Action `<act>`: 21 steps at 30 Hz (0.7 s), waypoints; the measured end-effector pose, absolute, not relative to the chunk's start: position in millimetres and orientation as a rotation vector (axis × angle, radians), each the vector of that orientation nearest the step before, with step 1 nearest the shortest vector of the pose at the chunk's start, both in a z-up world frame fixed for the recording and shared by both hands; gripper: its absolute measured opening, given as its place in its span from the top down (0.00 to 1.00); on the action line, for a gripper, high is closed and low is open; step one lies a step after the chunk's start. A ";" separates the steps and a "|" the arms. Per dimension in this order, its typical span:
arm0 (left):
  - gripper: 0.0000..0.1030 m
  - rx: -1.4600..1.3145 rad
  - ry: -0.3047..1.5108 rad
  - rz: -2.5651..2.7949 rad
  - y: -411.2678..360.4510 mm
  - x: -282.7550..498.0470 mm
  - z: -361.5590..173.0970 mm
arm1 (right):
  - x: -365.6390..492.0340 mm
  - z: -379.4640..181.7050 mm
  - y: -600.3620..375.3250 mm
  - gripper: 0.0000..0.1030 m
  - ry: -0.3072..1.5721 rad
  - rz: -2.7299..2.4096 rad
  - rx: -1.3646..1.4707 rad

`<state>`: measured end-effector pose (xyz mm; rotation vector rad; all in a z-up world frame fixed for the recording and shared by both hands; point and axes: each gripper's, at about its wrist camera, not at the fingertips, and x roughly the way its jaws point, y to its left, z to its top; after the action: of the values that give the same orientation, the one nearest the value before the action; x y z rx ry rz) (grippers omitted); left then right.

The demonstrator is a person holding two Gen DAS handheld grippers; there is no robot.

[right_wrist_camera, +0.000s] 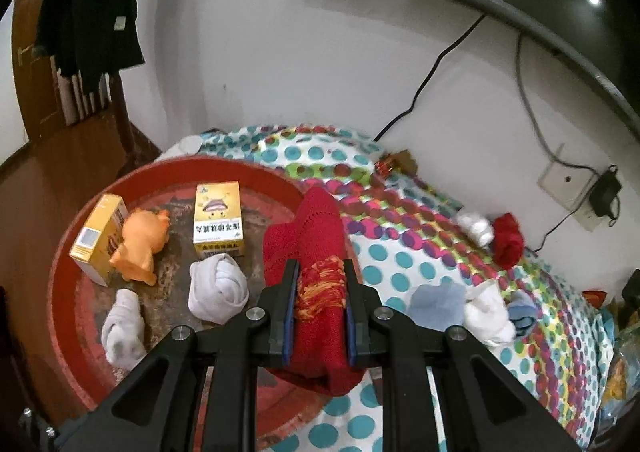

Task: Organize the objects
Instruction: 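Carry the red pouch with the right gripper and release it onto the tray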

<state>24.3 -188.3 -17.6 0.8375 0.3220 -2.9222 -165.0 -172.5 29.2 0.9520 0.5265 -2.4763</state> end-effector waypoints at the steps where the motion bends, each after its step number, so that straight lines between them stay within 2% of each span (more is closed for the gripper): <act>1: 0.33 0.840 0.331 -2.919 -189.9 23.8 -18.0 | -168.2 23.0 -176.5 0.83 0.534 -2.462 0.964; 21: 0.33 0.915 0.428 -2.881 -207.2 9.6 -29.1 | -204.9 -36.2 -200.3 0.82 0.549 -2.411 1.076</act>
<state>9.6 -207.2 -29.1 0.9151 0.4278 -2.8809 -204.9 -200.3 -36.2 1.0761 0.5490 -2.4111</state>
